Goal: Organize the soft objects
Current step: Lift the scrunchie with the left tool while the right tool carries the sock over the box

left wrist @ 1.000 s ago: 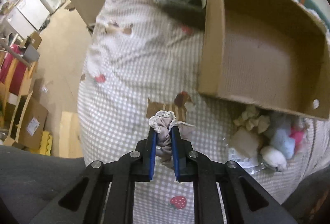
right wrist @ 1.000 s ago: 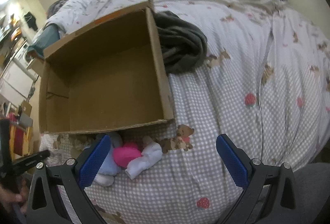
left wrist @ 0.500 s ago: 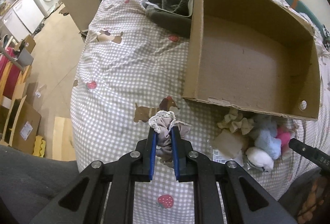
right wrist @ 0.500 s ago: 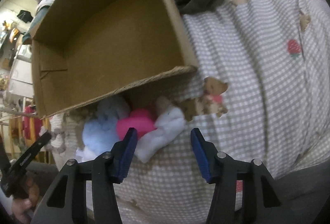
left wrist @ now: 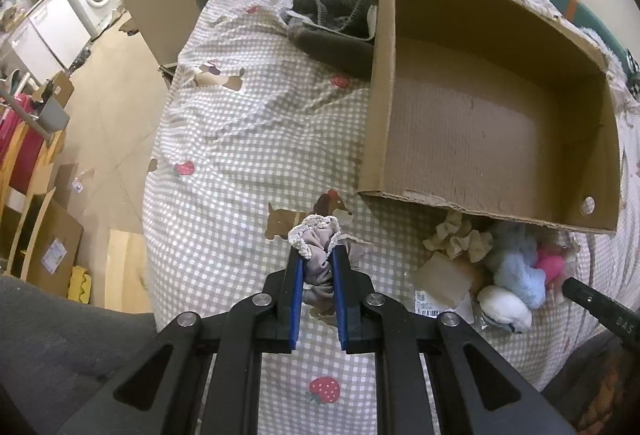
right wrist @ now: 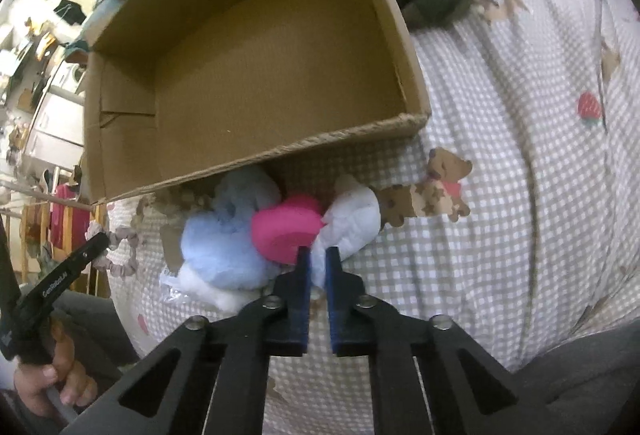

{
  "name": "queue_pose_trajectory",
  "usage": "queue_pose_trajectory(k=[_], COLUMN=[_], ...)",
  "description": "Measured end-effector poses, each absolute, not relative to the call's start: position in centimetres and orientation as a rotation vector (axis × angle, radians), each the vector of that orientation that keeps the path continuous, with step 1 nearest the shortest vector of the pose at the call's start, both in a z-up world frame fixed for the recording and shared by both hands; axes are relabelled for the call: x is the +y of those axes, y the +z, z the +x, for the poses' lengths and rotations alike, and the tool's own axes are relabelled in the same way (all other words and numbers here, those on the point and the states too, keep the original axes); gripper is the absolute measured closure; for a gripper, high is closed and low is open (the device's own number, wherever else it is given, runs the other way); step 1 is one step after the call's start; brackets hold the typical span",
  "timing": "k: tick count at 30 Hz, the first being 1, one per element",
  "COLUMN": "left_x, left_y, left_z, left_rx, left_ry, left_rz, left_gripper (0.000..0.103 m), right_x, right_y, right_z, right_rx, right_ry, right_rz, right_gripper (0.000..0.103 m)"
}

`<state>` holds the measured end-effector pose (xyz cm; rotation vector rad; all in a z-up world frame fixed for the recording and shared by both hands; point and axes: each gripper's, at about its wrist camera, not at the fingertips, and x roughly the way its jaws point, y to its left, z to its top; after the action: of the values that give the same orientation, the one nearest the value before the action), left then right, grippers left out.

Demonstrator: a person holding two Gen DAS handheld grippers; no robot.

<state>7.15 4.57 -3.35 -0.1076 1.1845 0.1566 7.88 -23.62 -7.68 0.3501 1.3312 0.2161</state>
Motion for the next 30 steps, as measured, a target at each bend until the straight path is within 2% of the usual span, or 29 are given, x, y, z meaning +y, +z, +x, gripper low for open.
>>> queue_pose_trajectory(k=[8, 16, 24, 30], left_x=[5.0, 4.1, 2.2, 0.4], left_y=[-1.6, 2.8, 7.2, 7.4], left_z=[4.8, 2.7, 6.5, 11.1], left_rx=[1.114, 0.950, 0.846, 0.827], left_ry=[0.177, 0.137, 0.050, 0.027], left_rz=[-0.141, -0.175, -0.124, -0.071], left_gripper=[0.090, 0.090, 0.090, 0.090], right_x=[-24.9, -24.6, -24.9, -24.7], right_y=[-4.7, -0.1, 4.6, 5.8], right_z=[5.5, 2.1, 2.6, 6.2], right_rx=[1.252, 1.109, 0.934, 0.883], right_ry=[0.225, 0.373, 0.393, 0.379], right_rz=[0.418, 0.404, 0.297, 0.287], right_gripper=[0.097, 0.097, 0.097, 0.097])
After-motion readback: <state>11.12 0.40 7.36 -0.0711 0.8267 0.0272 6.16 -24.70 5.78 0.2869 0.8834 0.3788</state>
